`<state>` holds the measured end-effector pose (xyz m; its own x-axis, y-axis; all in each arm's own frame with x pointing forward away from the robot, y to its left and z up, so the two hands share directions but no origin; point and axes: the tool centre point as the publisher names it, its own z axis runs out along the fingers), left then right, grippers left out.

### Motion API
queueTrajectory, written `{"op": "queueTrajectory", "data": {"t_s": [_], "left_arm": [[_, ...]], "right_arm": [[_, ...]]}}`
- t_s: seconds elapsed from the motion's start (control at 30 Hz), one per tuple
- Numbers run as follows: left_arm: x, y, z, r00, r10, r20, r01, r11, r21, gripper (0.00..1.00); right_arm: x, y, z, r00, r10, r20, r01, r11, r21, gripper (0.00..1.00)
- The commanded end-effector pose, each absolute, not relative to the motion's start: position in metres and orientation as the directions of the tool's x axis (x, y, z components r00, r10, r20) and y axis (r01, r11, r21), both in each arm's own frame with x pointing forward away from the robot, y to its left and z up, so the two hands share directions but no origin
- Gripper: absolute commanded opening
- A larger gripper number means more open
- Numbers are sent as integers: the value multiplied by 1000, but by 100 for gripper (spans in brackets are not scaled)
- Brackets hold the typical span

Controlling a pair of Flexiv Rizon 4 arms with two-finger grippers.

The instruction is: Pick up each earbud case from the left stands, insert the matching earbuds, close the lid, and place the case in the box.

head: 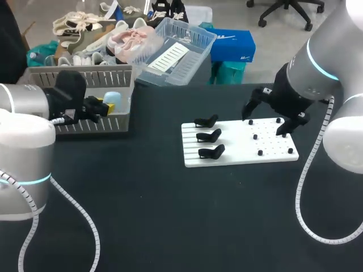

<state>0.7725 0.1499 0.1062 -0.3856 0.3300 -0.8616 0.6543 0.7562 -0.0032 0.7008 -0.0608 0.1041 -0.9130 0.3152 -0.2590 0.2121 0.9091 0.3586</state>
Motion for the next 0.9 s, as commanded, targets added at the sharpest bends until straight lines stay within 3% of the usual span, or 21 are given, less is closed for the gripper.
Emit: {"op": "queueTrajectory", "data": {"t_s": [0.03, 0.8, 0.83, 0.87, 0.9], "left_arm": [[776, 154, 104, -343, 282, -896, 561, 827, 45, 0], [824, 174, 119, -317, 259, -912, 524, 849, 59, 0], [828, 176, 119, -319, 259, -912, 523, 851, 59, 13], [831, 178, 121, -319, 257, -912, 521, 851, 58, 33], [833, 179, 122, -317, 250, -915, 519, 853, 53, 39]], "right_arm": [[697, -62, 102, -911, 320, -260, 216, 907, 361, 100], [689, -59, 98, -913, 333, -236, 236, 902, 360, 100], [689, -58, 98, -913, 332, -236, 236, 903, 360, 100], [689, -57, 98, -914, 332, -235, 235, 903, 360, 100], [688, -57, 98, -914, 331, -235, 235, 903, 360, 100]]}}
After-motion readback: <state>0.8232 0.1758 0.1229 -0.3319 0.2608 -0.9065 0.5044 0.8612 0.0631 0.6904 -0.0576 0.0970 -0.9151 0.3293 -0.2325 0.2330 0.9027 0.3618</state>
